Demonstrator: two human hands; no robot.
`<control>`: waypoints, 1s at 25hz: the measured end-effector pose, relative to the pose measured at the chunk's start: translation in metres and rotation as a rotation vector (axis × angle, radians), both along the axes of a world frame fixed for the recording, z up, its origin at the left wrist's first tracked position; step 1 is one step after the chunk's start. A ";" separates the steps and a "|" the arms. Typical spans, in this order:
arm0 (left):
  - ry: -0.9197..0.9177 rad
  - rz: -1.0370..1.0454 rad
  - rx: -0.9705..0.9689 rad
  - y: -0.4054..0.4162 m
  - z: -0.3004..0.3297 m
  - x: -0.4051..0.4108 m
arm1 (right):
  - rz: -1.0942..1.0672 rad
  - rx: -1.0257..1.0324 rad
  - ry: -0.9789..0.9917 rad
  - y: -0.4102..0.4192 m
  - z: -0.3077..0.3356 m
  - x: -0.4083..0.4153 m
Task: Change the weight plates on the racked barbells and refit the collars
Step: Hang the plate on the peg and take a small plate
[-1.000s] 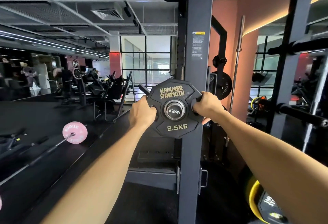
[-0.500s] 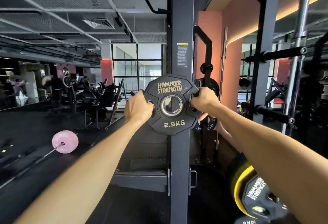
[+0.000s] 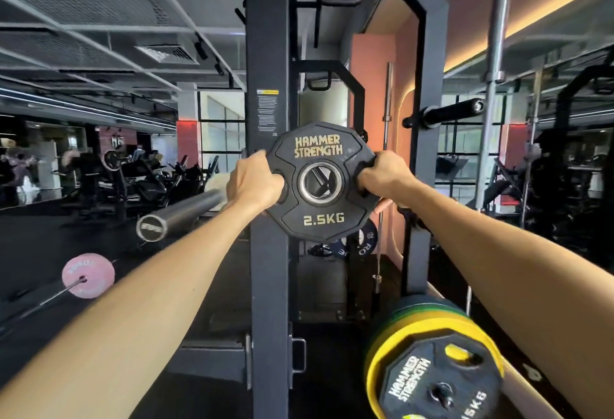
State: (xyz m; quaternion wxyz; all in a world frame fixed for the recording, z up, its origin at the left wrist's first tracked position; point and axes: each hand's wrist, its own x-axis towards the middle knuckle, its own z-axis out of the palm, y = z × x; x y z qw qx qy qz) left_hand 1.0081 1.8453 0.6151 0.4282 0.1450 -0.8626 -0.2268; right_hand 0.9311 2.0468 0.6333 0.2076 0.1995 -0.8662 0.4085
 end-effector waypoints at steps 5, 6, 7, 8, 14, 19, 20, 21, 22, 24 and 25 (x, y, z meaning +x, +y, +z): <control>0.013 -0.079 -0.010 0.087 0.003 -0.063 | -0.029 -0.012 -0.022 0.096 0.000 -0.047; 0.012 -0.090 -0.027 0.103 0.005 -0.076 | -0.041 -0.015 -0.020 0.114 0.000 -0.057; 0.008 -0.094 -0.045 0.119 0.006 -0.090 | -0.053 -0.011 -0.015 0.130 -0.001 -0.068; 0.004 -0.097 -0.053 0.134 0.006 -0.103 | -0.063 -0.008 -0.014 0.146 -0.001 -0.079; 0.017 -0.183 -0.064 0.197 0.011 -0.181 | -0.106 -0.044 -0.027 0.214 0.000 -0.142; 0.042 -0.229 -0.099 0.241 0.025 -0.240 | -0.158 -0.087 0.014 0.257 0.011 -0.187; 0.047 -0.230 -0.108 0.248 0.029 -0.249 | -0.163 -0.091 0.002 0.264 0.014 -0.194; 0.045 -0.224 -0.119 0.254 0.034 -0.255 | -0.156 -0.092 -0.014 0.269 0.017 -0.201; 0.046 -0.216 -0.133 0.261 0.039 -0.263 | -0.139 -0.102 -0.026 0.276 0.021 -0.210; 0.060 -0.195 -0.147 0.271 0.050 -0.279 | -0.087 -0.126 -0.013 0.287 0.031 -0.228; 0.077 -0.180 -0.150 0.276 0.059 -0.286 | -0.070 -0.127 0.003 0.293 0.039 -0.237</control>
